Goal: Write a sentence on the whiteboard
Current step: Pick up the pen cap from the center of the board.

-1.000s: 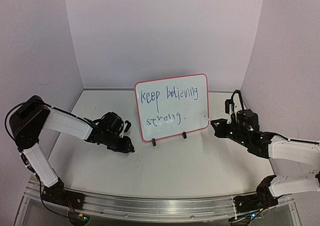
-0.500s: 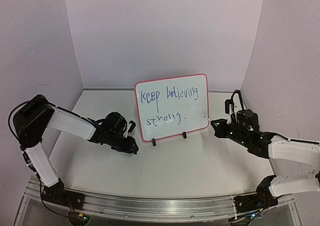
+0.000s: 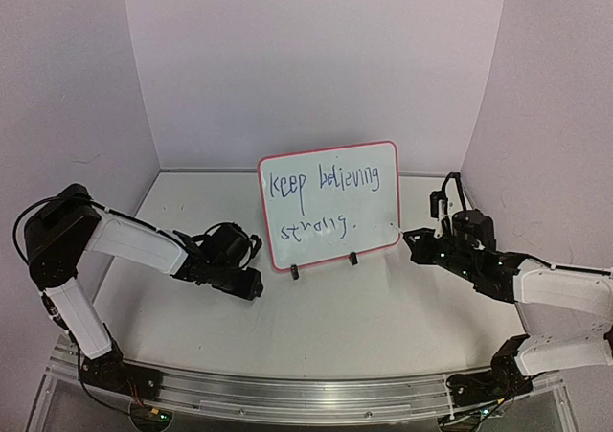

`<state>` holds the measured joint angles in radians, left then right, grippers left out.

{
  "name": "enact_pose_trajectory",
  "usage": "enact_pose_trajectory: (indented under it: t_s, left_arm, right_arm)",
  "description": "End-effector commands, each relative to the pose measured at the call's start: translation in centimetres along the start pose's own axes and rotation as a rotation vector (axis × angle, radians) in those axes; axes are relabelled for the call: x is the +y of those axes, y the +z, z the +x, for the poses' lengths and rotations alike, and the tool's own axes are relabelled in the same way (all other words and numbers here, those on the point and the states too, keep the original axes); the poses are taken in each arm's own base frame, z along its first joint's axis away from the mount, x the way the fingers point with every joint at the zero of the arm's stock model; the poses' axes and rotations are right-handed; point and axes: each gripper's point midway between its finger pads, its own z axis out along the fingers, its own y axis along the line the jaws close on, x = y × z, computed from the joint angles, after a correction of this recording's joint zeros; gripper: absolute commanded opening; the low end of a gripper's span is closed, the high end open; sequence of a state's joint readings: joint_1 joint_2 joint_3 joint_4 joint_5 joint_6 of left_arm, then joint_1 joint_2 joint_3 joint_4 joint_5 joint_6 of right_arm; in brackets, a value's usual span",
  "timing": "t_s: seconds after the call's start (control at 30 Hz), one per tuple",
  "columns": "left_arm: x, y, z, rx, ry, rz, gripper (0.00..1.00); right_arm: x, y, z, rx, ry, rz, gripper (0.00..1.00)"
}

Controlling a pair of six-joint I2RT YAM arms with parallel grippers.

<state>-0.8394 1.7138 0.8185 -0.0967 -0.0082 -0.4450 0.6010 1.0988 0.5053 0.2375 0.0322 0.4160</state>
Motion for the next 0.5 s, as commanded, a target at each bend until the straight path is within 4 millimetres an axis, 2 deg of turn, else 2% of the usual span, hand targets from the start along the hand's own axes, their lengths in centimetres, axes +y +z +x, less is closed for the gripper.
enact_pose_trajectory:
  t_s: [0.0, 0.23, 0.47]
  left_arm:
    - [1.6, -0.7, 0.5, 0.017, -0.007, -0.100, 0.38]
    - [0.9, -0.8, 0.6, 0.024, 0.012, -0.082, 0.34]
    - [0.1, -0.7, 2.0, 0.054, 0.052, -0.055, 0.29]
  right_arm:
    - [0.9, 0.1, -1.3, -0.024, -0.006, -0.022, 0.00]
    - [0.9, 0.1, -1.3, -0.024, -0.005, -0.022, 0.00]
    - [0.9, 0.2, -1.3, -0.022, -0.005, -0.018, 0.00]
